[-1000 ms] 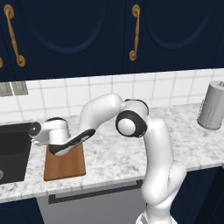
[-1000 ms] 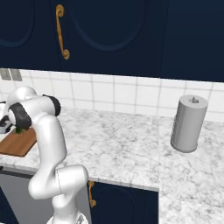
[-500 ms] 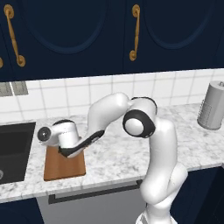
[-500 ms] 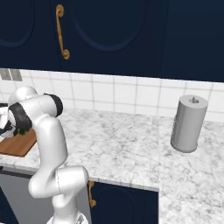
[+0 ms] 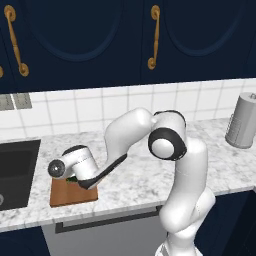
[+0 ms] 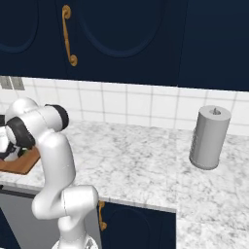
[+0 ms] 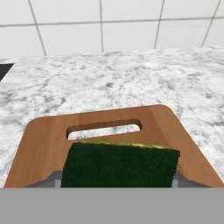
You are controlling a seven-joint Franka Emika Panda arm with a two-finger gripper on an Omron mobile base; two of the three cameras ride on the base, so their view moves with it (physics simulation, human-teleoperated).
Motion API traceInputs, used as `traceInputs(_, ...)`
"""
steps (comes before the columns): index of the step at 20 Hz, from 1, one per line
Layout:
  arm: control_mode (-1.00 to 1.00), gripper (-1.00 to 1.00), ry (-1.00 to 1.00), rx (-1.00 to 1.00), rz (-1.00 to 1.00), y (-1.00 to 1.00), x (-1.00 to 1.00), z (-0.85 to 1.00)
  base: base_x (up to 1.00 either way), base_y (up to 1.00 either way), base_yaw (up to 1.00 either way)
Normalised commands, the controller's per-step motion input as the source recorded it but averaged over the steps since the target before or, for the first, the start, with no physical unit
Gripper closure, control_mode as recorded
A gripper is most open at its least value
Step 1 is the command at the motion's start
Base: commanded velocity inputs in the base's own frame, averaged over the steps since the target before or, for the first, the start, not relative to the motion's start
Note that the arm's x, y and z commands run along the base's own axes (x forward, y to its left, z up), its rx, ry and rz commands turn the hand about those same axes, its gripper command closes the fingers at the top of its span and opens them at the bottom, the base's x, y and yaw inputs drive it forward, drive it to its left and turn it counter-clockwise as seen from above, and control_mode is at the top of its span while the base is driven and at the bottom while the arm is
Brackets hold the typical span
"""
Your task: Pick up the sponge from the counter and clean the cutting board by briefly scrubbing or pressing down on the cutting board. Once finished, release the sponge.
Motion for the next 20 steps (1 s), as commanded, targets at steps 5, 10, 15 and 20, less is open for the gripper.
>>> traceInputs(5, -1.0, 1.0, -0.07, 0.15, 0.03, 0.0, -0.62, -0.27, 0.0, 0.0, 0.0)
traceInputs(10, -1.0, 1.0, -0.01, 0.19, 0.14, 0.0, -0.64, -0.31, 0.0, 0.0, 0.0)
traceInputs(15, -1.0, 1.0, 0.0, 0.1, 0.17, -0.17, -0.58, -0.12, 0.0, 0.0, 0.0)
traceInputs(20, -1.0, 1.0, 0.0, 0.0, 0.08, -0.8, -0.12, 0.0, 0.0, 0.0, 0.0)
